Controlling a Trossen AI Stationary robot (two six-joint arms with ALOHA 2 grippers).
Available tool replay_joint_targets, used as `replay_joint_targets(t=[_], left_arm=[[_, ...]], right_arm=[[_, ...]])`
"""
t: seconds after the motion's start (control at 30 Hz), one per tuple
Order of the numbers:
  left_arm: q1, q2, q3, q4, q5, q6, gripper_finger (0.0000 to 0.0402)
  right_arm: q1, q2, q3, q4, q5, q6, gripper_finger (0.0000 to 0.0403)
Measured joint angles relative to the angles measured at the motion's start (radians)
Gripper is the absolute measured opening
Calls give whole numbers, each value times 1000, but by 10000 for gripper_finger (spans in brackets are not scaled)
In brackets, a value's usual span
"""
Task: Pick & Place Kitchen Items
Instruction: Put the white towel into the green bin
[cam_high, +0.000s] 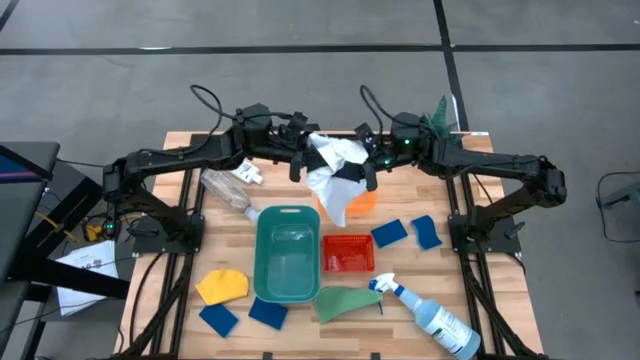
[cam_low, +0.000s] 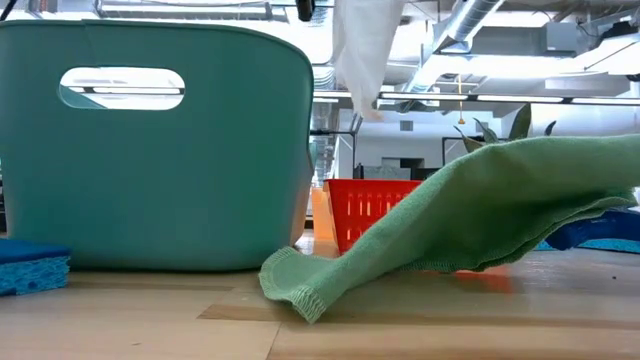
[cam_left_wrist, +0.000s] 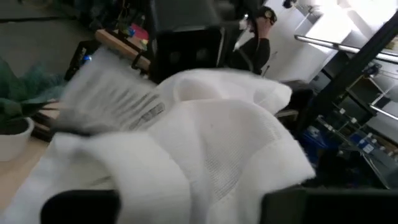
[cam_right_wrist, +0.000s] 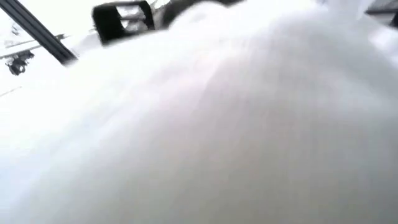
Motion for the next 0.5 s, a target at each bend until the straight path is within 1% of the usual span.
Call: replay_joint_targets(t=[0.1,0.17,0.33,0.43,0.5], left_arm=[[14,-29,0,-48,-3,25,14],[24,-55,0,-114,-13,47,14],[43,-118,0,-239,-76,104,13],[58,-164,0,-282,-119,132,13],[68,-189,0,-286,-150,149,13]], right_arm=[[0,-6,0,-3,12,15,99],[0,-9,0,-10,14,17,130],[-8,-11,-1,-22,16,47,206],[-14,-11,-1,-34,17,61,237],[-19,-11,-1,-43,16,71,247]])
